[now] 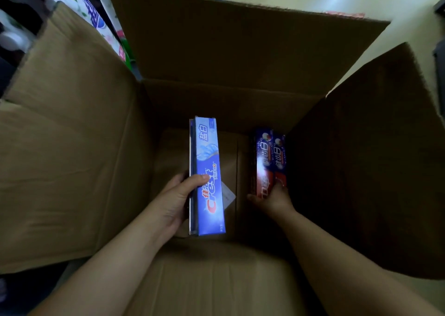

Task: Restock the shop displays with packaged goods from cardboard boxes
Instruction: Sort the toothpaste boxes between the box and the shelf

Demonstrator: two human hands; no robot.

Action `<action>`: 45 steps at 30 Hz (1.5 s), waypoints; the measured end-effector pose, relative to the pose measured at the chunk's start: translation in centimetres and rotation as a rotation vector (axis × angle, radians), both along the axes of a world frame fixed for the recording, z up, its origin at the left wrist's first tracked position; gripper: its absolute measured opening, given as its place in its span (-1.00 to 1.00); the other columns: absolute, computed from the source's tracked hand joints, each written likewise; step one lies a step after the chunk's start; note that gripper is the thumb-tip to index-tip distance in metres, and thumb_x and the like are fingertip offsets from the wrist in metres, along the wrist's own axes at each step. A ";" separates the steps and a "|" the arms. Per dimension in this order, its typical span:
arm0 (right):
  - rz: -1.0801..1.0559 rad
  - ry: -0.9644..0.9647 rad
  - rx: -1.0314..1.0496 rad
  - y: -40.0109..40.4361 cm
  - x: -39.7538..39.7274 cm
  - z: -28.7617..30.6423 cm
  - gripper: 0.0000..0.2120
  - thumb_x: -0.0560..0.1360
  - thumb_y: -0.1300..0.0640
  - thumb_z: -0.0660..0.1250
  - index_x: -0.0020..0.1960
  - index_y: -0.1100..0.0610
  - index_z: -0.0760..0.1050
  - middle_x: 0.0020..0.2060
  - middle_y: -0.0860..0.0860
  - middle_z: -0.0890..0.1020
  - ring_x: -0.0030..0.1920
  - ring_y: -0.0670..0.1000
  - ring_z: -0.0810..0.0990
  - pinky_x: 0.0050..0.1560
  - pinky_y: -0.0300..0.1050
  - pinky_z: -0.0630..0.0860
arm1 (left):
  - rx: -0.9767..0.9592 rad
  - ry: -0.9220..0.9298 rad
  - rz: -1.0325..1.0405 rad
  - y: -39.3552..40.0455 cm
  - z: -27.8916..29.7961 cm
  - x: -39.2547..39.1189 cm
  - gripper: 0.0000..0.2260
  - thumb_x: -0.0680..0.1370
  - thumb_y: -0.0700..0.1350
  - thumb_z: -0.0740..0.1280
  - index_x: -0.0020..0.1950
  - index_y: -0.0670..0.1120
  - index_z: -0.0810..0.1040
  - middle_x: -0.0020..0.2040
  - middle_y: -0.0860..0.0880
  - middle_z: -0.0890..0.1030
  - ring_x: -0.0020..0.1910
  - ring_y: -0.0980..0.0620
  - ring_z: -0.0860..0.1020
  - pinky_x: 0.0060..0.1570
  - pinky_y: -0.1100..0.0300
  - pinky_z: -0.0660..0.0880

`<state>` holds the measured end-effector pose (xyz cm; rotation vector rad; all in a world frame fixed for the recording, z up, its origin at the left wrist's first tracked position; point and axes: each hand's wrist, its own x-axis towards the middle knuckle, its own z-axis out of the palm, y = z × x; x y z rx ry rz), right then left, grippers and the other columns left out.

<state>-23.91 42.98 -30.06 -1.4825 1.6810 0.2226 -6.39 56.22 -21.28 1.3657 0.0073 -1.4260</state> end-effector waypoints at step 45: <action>-0.174 -0.835 0.184 3.3 2.8 14.8 -0.74 0.42 -0.03 0.29 0.09 -0.02 0.44 -0.24 -0.02 0.70 -0.25 0.05 0.70 -0.27 -0.05 0.61 | -0.108 0.054 0.131 -0.9 4.4 1.9 -0.46 0.26 0.15 0.44 0.19 0.03 0.47 -0.19 -0.04 0.71 -0.20 -0.01 0.68 -0.20 0.06 0.55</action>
